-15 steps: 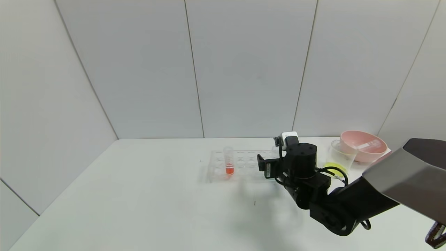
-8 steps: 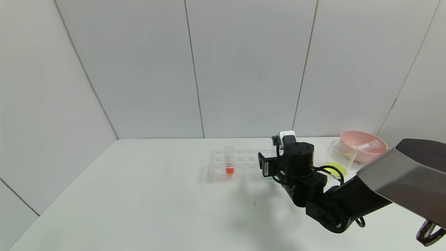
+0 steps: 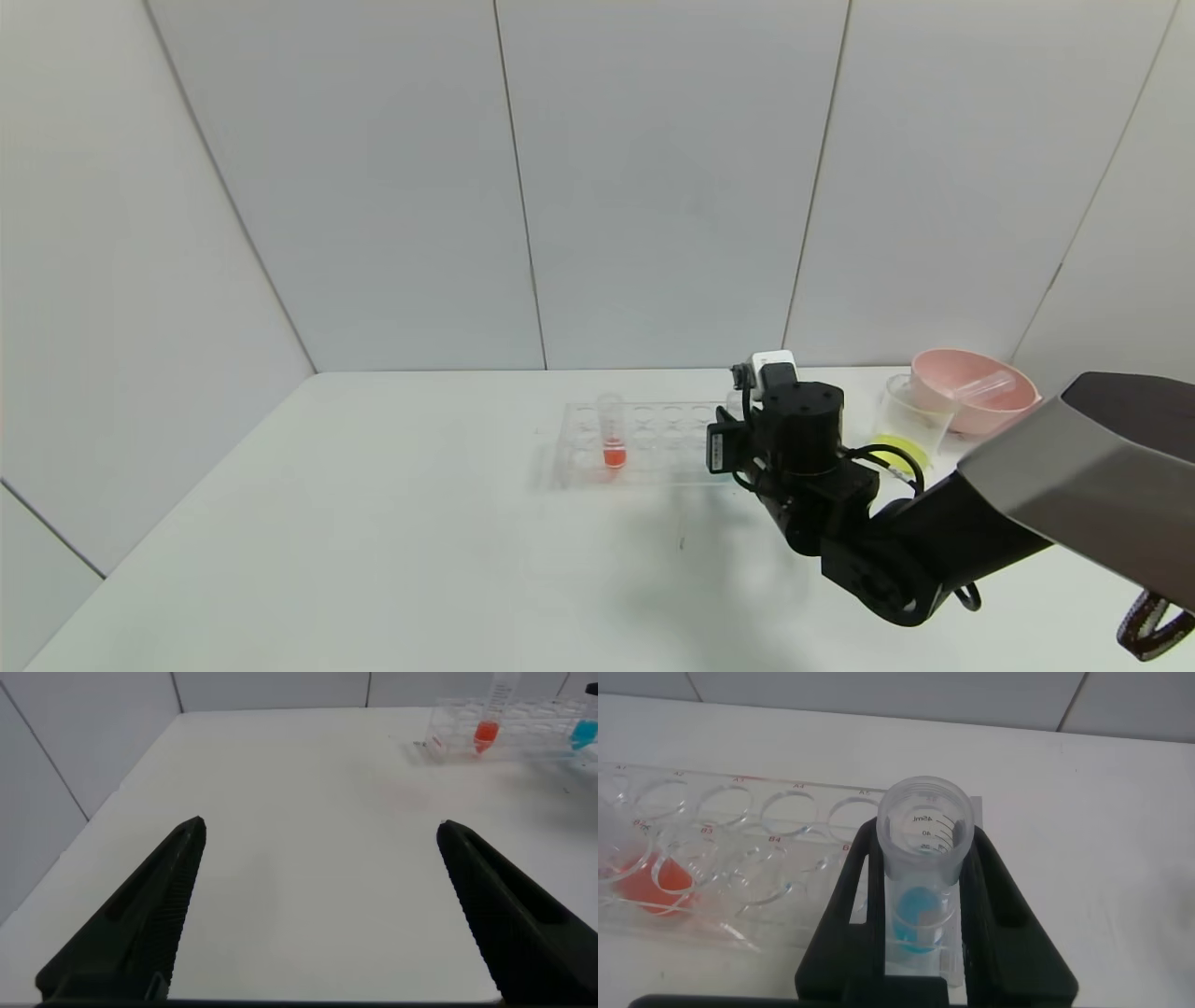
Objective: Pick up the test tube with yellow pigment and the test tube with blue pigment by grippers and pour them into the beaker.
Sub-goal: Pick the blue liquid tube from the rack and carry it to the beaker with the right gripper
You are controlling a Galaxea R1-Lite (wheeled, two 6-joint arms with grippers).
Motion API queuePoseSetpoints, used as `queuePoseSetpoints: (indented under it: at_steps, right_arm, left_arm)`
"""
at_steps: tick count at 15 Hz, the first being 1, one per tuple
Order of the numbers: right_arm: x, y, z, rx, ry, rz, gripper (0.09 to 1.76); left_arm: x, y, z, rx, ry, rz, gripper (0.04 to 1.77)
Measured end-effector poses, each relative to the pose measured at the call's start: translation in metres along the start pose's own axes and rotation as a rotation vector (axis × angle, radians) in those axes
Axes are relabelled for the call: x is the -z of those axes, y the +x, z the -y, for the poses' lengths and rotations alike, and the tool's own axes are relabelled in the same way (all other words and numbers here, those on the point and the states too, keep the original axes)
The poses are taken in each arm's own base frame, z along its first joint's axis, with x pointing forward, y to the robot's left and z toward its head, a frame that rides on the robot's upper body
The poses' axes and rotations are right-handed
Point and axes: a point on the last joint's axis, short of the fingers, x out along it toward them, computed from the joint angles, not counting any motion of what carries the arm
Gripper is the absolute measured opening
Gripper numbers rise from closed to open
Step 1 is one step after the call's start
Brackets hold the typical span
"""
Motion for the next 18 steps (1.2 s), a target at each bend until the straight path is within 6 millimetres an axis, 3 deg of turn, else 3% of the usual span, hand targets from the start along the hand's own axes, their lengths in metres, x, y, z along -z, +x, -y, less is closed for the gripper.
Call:
queuePoseSetpoints:
  at_steps: [5,12,18]
  right_arm:
    - [-0.008,-0.003,0.0,-0.004,0.01,0.022,0.52]
    - [-0.054,-0.027,0.005,-0.024,-0.004,0.124,0.52]
    - [-0.058,-0.033,0.011,-0.021,-0.01,0.126,0.52]
  left_arm:
    - [0.0,0.0,0.0,0.0,0.0,0.0,1.76]
    - [0.0,0.0,0.0,0.0,0.0,0.0,1.76]
    - [0.0,0.0,0.0,0.0,0.0,0.0,1.76]
